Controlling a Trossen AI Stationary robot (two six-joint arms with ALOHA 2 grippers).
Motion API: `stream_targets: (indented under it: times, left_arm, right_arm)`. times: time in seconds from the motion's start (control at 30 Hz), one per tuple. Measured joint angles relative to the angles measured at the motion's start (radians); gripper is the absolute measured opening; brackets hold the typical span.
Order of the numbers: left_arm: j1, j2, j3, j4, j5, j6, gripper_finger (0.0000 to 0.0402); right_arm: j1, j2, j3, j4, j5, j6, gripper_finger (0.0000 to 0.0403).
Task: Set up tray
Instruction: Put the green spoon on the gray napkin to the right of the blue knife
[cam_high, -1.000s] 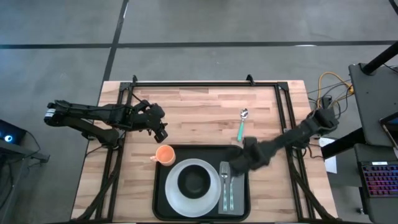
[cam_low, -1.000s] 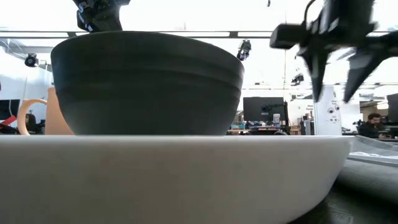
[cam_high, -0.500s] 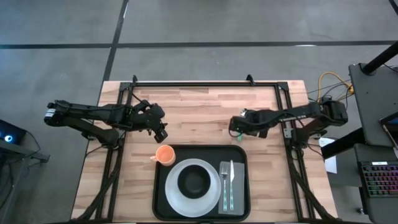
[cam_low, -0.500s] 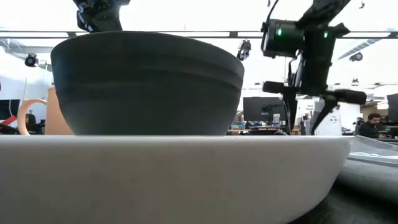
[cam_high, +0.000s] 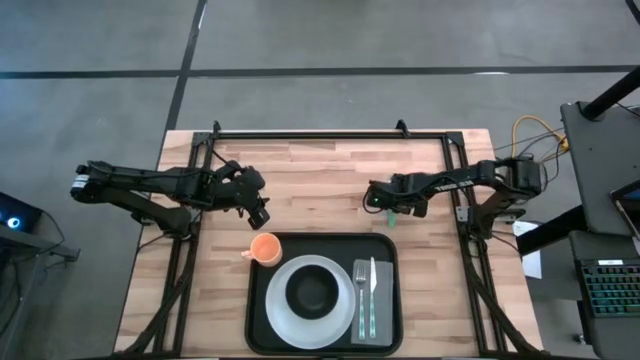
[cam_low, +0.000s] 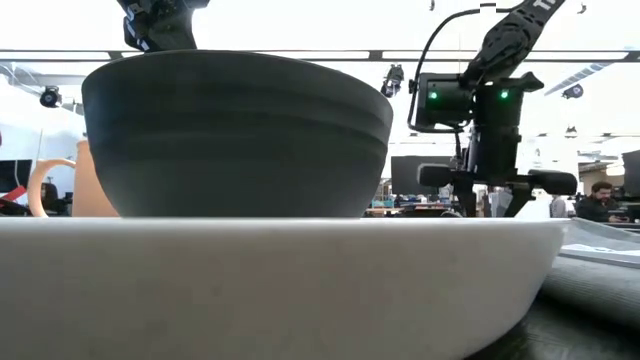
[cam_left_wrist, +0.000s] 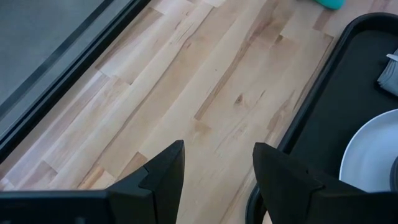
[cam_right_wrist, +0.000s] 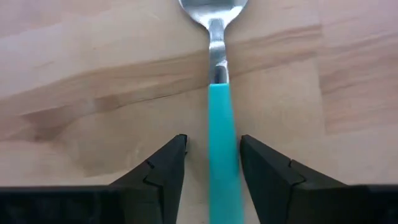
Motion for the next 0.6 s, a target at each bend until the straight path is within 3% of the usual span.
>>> stream_targets:
  times: [0.37, 0.6]
  left_arm:
    - [0.000, 0.000, 0.000, 0.003, 0.000, 0.000, 0.0171]
    - [0.000, 0.000, 0.000, 0.003, 0.000, 0.000, 0.0171]
  right_arm:
    - [-0.004, 0.003, 0.000, 0.024, -0.008, -0.062, 0.0042]
    - [0.054, -0.096, -0.004, -0.012, 0.002, -0.103, 0.0041]
